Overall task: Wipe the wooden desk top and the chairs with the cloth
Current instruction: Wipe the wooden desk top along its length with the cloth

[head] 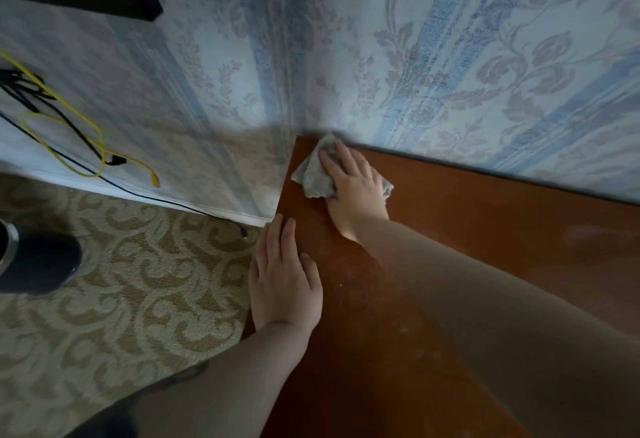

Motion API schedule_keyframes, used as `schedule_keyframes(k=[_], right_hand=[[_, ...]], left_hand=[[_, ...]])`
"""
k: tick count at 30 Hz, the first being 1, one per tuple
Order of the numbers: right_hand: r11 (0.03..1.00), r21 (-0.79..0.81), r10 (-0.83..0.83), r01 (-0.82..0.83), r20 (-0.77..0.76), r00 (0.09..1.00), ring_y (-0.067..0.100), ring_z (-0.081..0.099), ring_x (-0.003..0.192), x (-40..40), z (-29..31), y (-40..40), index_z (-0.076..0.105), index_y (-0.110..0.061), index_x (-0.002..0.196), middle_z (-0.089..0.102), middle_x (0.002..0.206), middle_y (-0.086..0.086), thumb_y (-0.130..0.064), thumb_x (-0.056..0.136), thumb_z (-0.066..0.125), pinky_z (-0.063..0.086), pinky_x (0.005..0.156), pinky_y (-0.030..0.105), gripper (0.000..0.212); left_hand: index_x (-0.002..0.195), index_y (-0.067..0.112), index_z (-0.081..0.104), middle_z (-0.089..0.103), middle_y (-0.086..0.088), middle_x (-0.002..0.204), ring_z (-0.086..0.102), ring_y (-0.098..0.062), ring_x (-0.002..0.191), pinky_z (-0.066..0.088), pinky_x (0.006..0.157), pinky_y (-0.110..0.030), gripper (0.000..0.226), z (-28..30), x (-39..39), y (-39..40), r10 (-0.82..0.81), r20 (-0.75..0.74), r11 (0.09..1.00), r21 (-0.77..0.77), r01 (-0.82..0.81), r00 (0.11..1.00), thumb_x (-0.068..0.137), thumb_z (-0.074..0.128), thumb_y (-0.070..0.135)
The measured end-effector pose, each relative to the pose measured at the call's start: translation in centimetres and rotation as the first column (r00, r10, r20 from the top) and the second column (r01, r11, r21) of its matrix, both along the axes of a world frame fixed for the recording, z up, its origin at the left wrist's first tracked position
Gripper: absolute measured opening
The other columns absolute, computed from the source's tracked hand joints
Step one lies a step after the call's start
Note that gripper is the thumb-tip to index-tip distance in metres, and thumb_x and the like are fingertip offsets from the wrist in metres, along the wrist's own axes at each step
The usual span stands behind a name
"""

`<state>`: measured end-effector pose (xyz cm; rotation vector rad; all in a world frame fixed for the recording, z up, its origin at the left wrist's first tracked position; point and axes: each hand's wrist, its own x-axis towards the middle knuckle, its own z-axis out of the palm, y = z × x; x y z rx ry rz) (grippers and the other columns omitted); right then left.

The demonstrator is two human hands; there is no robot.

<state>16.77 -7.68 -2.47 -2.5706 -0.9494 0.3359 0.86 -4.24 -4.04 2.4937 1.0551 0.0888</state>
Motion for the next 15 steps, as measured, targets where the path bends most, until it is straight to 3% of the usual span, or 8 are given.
schedule_keyframes(k=[2, 4, 6, 7, 9, 12, 13, 15], right_hand=[[0.979, -0.050, 0.195, -0.197, -0.033, 0.980, 0.017, -0.002, 0.147, -1.8, 0.4, -0.7, 0.014, -0.036, 0.152, -0.003, 0.161, -0.009, -0.021, 0.094, 0.048, 0.004, 0.118, 0.042, 0.069], [0.895, -0.102, 0.432, -0.434, -0.040, 0.901, 0.012, -0.007, 0.146, -2.5, 0.5, -3.5, 0.007, -0.039, 0.152, -0.008, 0.161, -0.013, -0.015, 0.094, 0.050, -0.002, 0.116, 0.035, 0.076], [0.847, -0.113, 0.513, -0.519, -0.081, 0.855, 0.007, -0.006, 0.146, -1.3, 0.8, -6.2, 0.010, -0.042, 0.151, -0.006, 0.160, -0.017, -0.009, 0.092, 0.051, -0.003, 0.116, 0.032, 0.079], [0.871, -0.101, 0.467, -0.481, -0.138, 0.874, 0.006, -0.002, 0.146, -0.5, 0.9, -7.0, 0.015, -0.043, 0.150, -0.001, 0.160, -0.018, -0.009, 0.093, 0.051, -0.001, 0.118, 0.032, 0.076], [0.969, 0.004, 0.245, -0.248, -0.174, 0.954, 0.007, 0.005, 0.146, 0.0, 0.5, -6.8, 0.025, -0.041, 0.148, 0.008, 0.160, -0.017, -0.015, 0.095, 0.053, 0.005, 0.120, 0.036, 0.066], [0.999, -0.010, -0.039, 0.039, -0.023, 0.999, 0.011, 0.001, 0.148, -3.7, -0.1, -3.6, 0.021, -0.034, 0.152, 0.003, 0.161, -0.011, -0.023, 0.097, 0.050, -0.002, 0.120, 0.034, 0.063], [0.999, -0.019, -0.036, 0.036, -0.002, 0.999, 0.012, -0.002, 0.148, -5.4, -0.2, -2.9, 0.019, -0.033, 0.153, 0.000, 0.161, -0.010, -0.024, 0.096, 0.049, -0.005, 0.119, 0.032, 0.065], [0.978, -0.057, 0.201, -0.202, -0.024, 0.979, 0.012, -0.008, 0.147, -8.0, 0.2, -2.9, 0.014, -0.034, 0.153, -0.006, 0.161, -0.010, -0.020, 0.094, 0.049, -0.010, 0.116, 0.030, 0.071]], left_hand=[[0.146, 0.021, 0.033, 0.023, 0.008, 0.157, 0.017, -0.012, 0.145, 0.030, 0.114, -0.040, 0.054, 0.2, -0.3, 0.3, -0.012, 0.037, 0.998, -0.067, 0.014, 0.999, 0.094, 0.045, 0.025], [0.146, 0.021, 0.036, 0.025, 0.010, 0.155, 0.020, -0.010, 0.144, 0.031, 0.114, -0.041, 0.053, 0.4, -1.9, 0.9, -0.027, 0.162, 0.981, -0.184, 0.057, 0.986, 0.095, 0.049, 0.018], [0.147, 0.026, 0.034, 0.026, 0.015, 0.153, 0.025, -0.006, 0.141, 0.033, 0.113, -0.038, 0.052, 0.6, -4.2, 1.0, 0.048, 0.234, 0.952, -0.305, 0.027, 0.971, 0.097, 0.046, 0.016], [0.147, 0.029, 0.032, 0.028, 0.016, 0.153, 0.029, -0.006, 0.139, 0.037, 0.110, -0.038, 0.052, 0.5, -5.3, 0.8, 0.086, 0.206, 0.946, -0.323, -0.015, 0.975, 0.098, 0.044, 0.018], [0.148, 0.035, 0.028, 0.033, 0.014, 0.151, 0.042, -0.009, 0.132, 0.046, 0.098, -0.034, 0.051, 0.5, -6.5, 0.0, 0.141, 0.144, 0.954, -0.284, -0.095, 0.979, 0.099, 0.041, 0.026], [0.147, 0.036, 0.029, 0.040, 0.011, 0.148, 0.052, -0.013, 0.121, 0.045, 0.085, -0.029, 0.049, 0.8, -5.8, -0.6, 0.182, 0.093, 0.970, -0.182, -0.163, 0.979, 0.099, 0.037, 0.030], [0.146, 0.035, 0.030, 0.042, 0.009, 0.146, 0.054, -0.014, 0.118, 0.045, 0.082, -0.030, 0.047, 0.8, -5.6, -0.6, 0.197, 0.073, 0.968, -0.174, -0.182, 0.978, 0.099, 0.036, 0.030], [0.142, 0.033, 0.035, 0.046, 0.007, 0.141, 0.056, -0.015, 0.109, 0.042, 0.074, -0.029, 0.044, 1.0, -5.6, -0.6, 0.210, 0.038, 0.963, -0.181, -0.200, 0.977, 0.098, 0.035, 0.031]])
